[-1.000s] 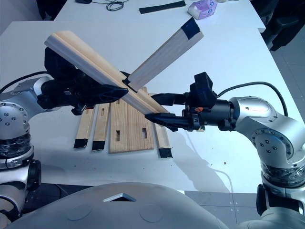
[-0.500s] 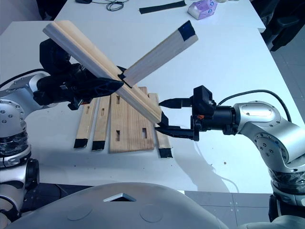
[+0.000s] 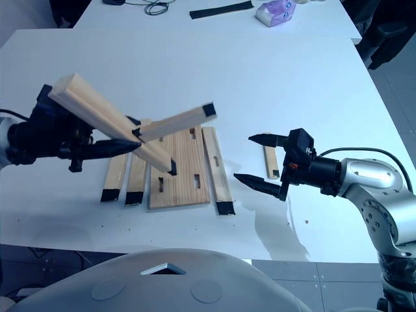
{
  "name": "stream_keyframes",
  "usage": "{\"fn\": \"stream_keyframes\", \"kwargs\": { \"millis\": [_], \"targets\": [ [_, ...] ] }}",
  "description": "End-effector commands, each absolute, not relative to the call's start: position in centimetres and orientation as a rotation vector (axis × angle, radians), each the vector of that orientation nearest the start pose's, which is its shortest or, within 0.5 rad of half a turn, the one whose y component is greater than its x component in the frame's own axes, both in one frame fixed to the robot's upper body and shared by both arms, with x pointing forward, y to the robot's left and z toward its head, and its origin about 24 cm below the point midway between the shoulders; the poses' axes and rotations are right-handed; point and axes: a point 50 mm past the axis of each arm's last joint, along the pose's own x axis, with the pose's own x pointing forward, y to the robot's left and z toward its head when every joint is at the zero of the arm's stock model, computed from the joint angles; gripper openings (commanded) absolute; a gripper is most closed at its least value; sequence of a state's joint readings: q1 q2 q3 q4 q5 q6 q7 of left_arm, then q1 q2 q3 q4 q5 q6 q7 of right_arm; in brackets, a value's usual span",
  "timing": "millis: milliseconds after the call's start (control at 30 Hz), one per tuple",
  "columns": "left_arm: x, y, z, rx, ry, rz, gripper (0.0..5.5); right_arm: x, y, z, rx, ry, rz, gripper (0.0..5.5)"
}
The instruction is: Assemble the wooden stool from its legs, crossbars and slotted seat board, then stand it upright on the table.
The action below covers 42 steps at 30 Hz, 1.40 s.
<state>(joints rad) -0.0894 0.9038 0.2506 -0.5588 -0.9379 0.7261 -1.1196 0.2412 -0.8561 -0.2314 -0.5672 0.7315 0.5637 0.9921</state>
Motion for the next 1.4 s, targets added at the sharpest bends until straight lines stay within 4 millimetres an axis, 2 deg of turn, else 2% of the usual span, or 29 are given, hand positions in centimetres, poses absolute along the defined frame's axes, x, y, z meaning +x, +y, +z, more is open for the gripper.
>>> {"fn": "stream_keyframes", "kwargs": {
  "millis": [33,200,467,933,1400],
  "targets": [
    [18.7,20.2,18.5,0.184,0.191,-1.387,2.08,16.8,-21.4,13.3,-0.1,0.312,1.081,5.32],
    [18.7,20.2,17.4,0.218,0.166,-1.371,2.08,16.6,-21.3,13.1,-0.111,0.31,1.068,5.32],
    [19.0,20.2,15.5,0.231,0.163,-1.351,2.08,17.4,-21.3,13.4,-0.143,0.303,1.076,5.32],
    [18.5,20.9,16.8,0.266,0.228,-1.45,2.08,16.6,-21.2,13.0,-0.13,0.301,1.045,5.32],
    [18.0,20.7,15.5,0.286,0.237,-1.469,2.08,16.7,-20.9,12.9,-0.129,0.292,1.052,5.32]
  ]
}}
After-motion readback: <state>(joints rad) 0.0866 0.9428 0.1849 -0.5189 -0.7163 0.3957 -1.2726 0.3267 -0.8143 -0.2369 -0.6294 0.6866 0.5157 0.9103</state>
